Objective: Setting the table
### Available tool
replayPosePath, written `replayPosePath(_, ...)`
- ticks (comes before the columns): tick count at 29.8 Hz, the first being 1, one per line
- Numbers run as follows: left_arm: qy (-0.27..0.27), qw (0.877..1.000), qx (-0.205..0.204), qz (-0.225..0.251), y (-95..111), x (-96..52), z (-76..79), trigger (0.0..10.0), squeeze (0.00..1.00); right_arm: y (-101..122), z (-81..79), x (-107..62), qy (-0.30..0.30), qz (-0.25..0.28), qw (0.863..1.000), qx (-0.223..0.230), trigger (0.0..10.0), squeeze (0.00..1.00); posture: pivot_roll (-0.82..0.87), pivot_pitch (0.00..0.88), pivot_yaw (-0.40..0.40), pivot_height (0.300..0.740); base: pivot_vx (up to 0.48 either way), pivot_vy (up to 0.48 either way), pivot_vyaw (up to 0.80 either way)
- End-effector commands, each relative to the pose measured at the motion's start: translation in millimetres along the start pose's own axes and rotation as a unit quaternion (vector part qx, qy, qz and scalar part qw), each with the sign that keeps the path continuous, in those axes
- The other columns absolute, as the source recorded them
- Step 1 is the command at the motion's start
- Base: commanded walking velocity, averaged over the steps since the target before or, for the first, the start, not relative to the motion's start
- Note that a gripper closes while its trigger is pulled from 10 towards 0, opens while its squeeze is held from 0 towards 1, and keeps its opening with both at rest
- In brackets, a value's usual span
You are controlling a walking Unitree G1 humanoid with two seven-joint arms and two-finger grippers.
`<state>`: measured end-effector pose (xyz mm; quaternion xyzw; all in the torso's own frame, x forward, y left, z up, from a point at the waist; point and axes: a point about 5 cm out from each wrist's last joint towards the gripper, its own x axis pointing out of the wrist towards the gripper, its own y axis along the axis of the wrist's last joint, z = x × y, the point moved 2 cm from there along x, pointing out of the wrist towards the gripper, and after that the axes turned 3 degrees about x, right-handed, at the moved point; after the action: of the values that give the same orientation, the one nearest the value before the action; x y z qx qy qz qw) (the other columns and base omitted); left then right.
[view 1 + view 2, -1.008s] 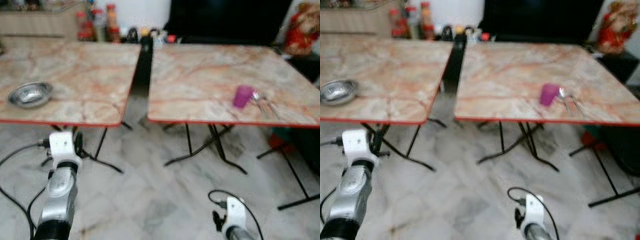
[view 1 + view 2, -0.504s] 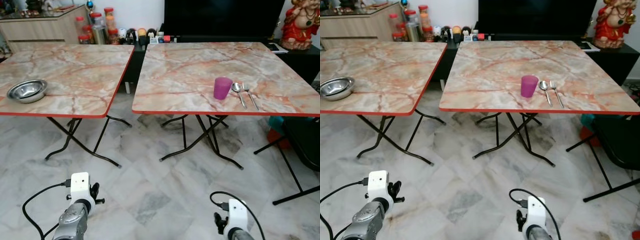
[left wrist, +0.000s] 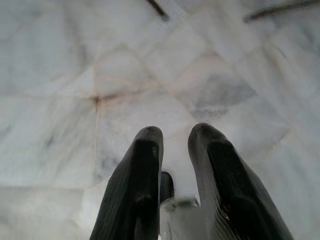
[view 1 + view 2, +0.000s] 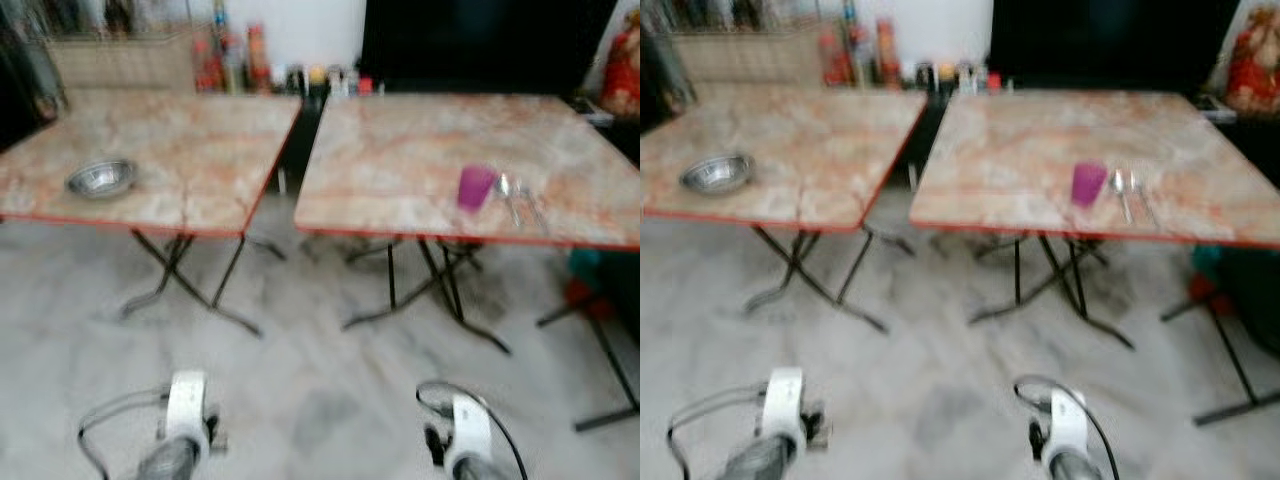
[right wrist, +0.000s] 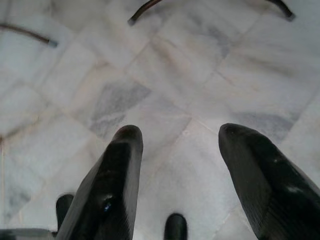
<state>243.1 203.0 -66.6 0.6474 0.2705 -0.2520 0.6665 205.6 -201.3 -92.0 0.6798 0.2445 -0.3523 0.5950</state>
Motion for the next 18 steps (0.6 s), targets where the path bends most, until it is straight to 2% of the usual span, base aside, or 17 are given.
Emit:
replayPosePath(1, 0.010, 1.000, -0.010, 0.015, 13.8, 2.2, -6.9, 10.0, 0.00, 7.8, -6.7, 2.0, 0.009, 0.009, 1.000, 0.001, 10.0, 0.00, -0.01, 0.000, 0.004, 0.740, 0.360, 0.000, 0.00)
replayPosePath(5, 0.007, 1.000, 0.002, 0.013, 14.5, 2.9, -5.6, 10.0, 0.00, 8.0, -6.7, 2.0, 0.010, 0.008, 1.000, -0.003, 10.0, 0.00, -0.01, 0.000, 0.005, 0.740, 0.367, 0.000, 0.00)
replayPosePath(18, 0.003, 1.000, -0.002, 0.013, 15.3, 4.2, -0.5, 10.0, 0.00, 7.3, -7.1, 2.1, 0.011, 0.005, 1.000, -0.012, 10.0, 0.00, -0.02, 0.000, 0.009, 0.740, 0.397, 0.000, 0.00)
